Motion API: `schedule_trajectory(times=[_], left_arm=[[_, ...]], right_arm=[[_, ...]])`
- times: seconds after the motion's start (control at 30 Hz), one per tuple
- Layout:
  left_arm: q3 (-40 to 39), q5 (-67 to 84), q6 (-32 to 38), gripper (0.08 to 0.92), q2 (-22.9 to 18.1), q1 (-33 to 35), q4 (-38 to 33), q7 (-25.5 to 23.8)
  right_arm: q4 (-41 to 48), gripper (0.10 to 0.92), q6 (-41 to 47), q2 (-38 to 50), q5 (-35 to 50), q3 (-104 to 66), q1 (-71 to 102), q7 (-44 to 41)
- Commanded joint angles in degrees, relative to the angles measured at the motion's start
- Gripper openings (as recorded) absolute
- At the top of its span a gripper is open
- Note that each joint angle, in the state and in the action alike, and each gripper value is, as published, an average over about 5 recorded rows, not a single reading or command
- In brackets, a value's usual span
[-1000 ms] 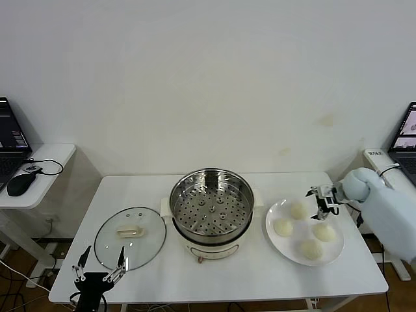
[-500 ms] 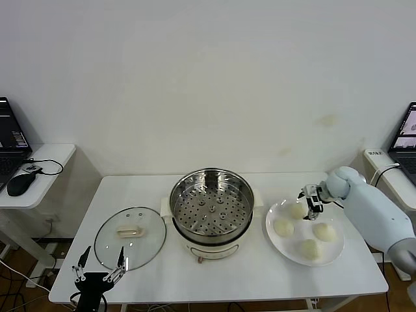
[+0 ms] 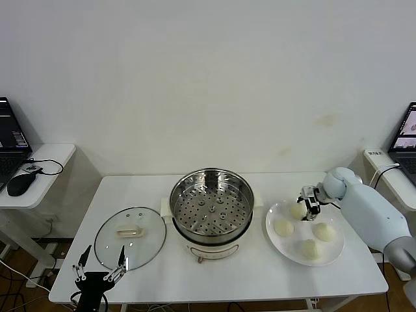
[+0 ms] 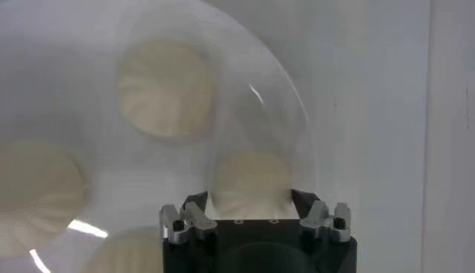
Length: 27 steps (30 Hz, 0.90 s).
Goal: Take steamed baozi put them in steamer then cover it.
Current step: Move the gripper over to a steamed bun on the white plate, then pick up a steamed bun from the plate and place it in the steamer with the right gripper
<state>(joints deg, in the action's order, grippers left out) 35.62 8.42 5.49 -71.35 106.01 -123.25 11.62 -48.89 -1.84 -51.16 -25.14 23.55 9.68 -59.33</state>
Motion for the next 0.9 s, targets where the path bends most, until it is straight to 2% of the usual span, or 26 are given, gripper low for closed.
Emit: schedule_trajectory(times=[0.03, 0.33, 0.6, 0.77, 0.9], left_arm=[[0.2, 0.2, 0.0, 0.823, 0.1, 0.0, -0.2, 0.2], [-0.3, 2.0, -0.4, 0.823, 0.1, -0.9, -0.4, 0.7], [-0.7, 3.2, -0.3, 0.823, 1.1, -2.3, 0.1, 0.7], [-1.1, 3.9, -0.5, 0.823, 1.4, -3.6, 0.2, 0.7], [-1.4, 4.9, -0.8, 0.823, 1.4, -4.3, 0.0, 0.8]], right_arm=[[-0.5, 0.641, -0.1, 0.2, 0.7, 0.5, -0.4, -0.1], [-10.5, 0.642, 1.1, 6.9, 10.6, 7.6, -7.2, -0.9], [-21.5, 0.645, 2.9, 14.6, 24.6, 17.4, -20.9, -2.9], [-23.8, 0.645, 1.2, 13.8, 33.0, 27.0, -31.7, -2.4], [-24.1, 0.643, -0.9, 9.4, 35.3, 35.3, -40.7, -1.2]])
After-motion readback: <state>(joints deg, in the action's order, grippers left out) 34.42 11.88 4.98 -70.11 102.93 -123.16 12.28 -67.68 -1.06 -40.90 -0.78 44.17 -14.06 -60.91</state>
